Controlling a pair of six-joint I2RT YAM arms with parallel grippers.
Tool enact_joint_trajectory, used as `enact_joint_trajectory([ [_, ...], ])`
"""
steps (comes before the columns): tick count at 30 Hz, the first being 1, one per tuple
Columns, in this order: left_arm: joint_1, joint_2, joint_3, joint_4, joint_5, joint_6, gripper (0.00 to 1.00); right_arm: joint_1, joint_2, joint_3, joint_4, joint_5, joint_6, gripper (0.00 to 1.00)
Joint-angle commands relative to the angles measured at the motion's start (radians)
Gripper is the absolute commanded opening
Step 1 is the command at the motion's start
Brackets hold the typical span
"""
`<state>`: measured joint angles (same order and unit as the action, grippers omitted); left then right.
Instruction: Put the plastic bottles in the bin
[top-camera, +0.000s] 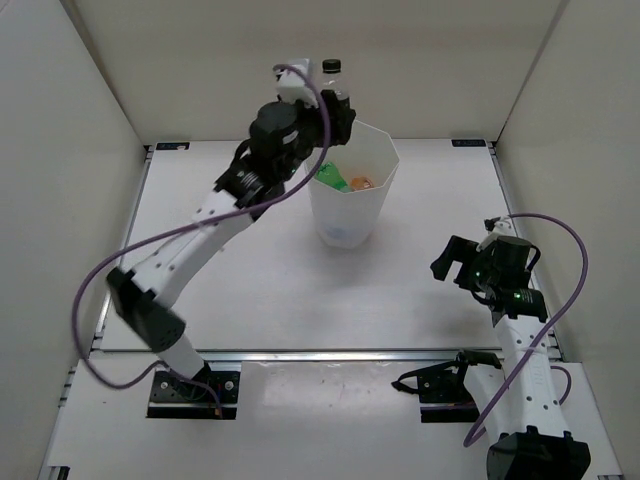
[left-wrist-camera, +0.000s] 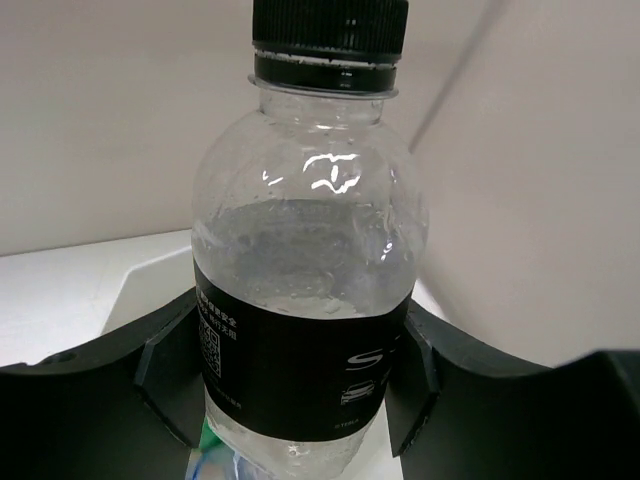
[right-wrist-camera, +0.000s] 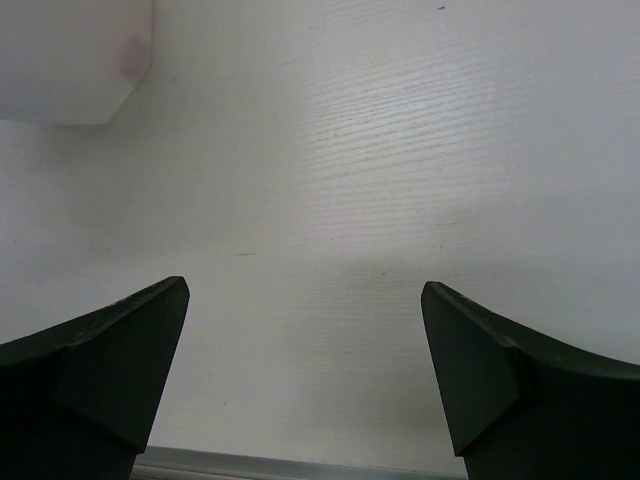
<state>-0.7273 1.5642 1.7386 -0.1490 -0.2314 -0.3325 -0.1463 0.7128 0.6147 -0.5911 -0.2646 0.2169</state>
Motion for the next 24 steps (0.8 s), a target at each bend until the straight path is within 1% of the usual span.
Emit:
enact_joint_trajectory([
  [1,0.039,0.183,0.143,-0.073,-0.049,-0.02,0.5,-0.004,0.002,0.042,0.028,0.031,-0.031,1.0],
  [3,0.026,0.211,0.157,-0.119,-0.101,-0.02,0.55,-0.009,0.007,0.046,0.022,0.034,-0.037,0.99],
  [5,0.019,0.169,0.099,-0.11,-0.12,-0.026,0.58,-0.016,0.011,0.046,0.02,0.044,-0.037,0.99],
  [6,0.02,0.125,0.031,-0.077,-0.114,-0.037,0.66,-0.018,0.013,0.045,0.02,0.05,-0.025,0.99],
  [7,0.025,0.105,-0.047,-0.026,-0.094,-0.043,0.86,-0.016,0.02,0.049,0.028,0.065,-0.027,1.0],
  [8,0.034,0.071,-0.072,-0.018,-0.082,-0.065,0.96,-0.021,0.016,0.048,0.024,0.067,-0.025,0.99],
  [9,0.035,0.063,-0.076,-0.033,-0.063,-0.063,0.99,-0.019,0.023,0.049,0.03,0.074,-0.022,0.99],
  [10,0.04,0.059,-0.048,-0.069,-0.054,-0.057,0.98,-0.022,0.037,0.065,0.033,0.077,-0.022,0.99],
  [13,0.006,0.047,0.016,-0.141,-0.095,-0.007,0.99,-0.007,0.088,0.106,0.016,0.062,-0.048,1.0],
  [16,-0.024,-0.031,0.019,-0.187,-0.121,0.015,0.99,0.034,0.143,0.158,-0.018,0.111,-0.048,0.99],
  [18,-0.024,-0.081,0.015,-0.237,-0.114,0.004,0.99,0.03,0.18,0.186,-0.051,0.119,-0.057,1.0],
  [20,0.001,-0.137,-0.031,-0.321,-0.114,-0.029,0.99,0.013,0.223,0.204,-0.071,0.062,-0.07,0.99],
  [22,0.038,-0.243,-0.121,-0.406,-0.138,-0.098,0.99,0.004,0.246,0.217,-0.091,0.019,-0.065,1.0],
  [23,0.081,-0.271,-0.208,-0.455,-0.152,-0.12,0.99,-0.004,0.263,0.223,-0.104,0.018,-0.054,0.99],
  [24,0.124,-0.332,-0.32,-0.48,-0.157,-0.163,0.99,0.002,0.261,0.227,-0.114,0.025,-0.05,0.99],
])
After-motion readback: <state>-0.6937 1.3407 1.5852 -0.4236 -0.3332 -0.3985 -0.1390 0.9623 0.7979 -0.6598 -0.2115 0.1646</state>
